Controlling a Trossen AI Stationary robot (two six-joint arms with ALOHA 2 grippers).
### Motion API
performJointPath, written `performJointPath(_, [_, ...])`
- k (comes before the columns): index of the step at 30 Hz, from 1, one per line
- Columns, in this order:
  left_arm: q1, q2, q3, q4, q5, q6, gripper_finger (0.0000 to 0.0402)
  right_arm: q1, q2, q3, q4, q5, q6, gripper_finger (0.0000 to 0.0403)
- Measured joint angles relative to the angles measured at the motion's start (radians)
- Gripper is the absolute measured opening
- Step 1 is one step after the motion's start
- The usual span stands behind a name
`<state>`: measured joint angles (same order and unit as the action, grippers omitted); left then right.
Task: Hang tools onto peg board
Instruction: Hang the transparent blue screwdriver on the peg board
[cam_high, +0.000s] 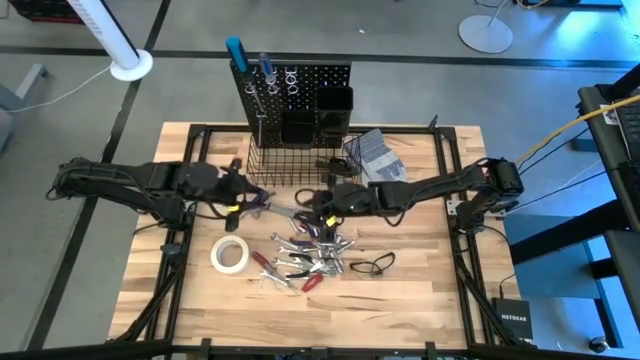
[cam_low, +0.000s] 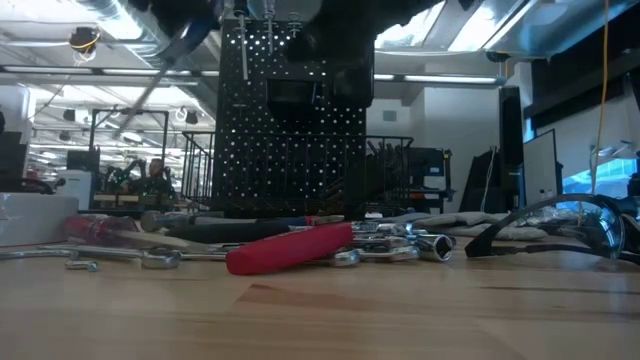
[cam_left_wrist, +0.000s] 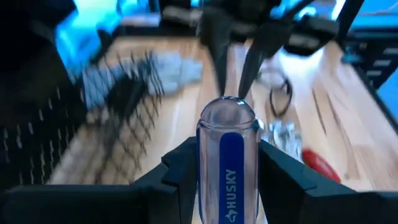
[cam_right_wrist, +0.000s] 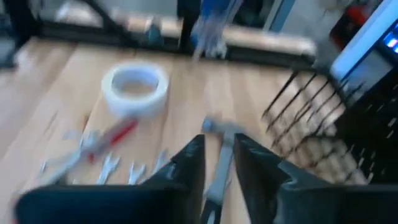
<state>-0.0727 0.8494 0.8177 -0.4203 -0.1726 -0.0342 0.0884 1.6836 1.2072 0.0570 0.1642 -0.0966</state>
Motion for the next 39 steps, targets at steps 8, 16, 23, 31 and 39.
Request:
performJointPath(8, [0.0,0.002,0.0,0.234,0.0,0.124,0.0123,-0.054,0.04,0.001,0.308,-0.1,-0.011,0.0197])
performJointPath(16, [0.004,0.002,0.0,0.346,0.0,0.15,0.0123,-0.07,0.141,0.048,0.552,-0.208,-0.031,0.022])
performJointPath(23, [0.004,0.005,0.0,0.386,0.0,0.156,0.0123,-0.07,0.201,0.169,0.556,-0.164,-0.043,0.022])
performJointPath(31, [0.004,0.005,0.0,0.392,-0.002,0.169,0.0123,-0.07,0.202,0.19,0.581,-0.176,-0.068,0.0175])
performJointPath(39, [0.004,0.02,0.001,0.408,-0.019,0.181,0.0133,-0.07,0.202,0.19,0.574,-0.175,-0.064,0.0141])
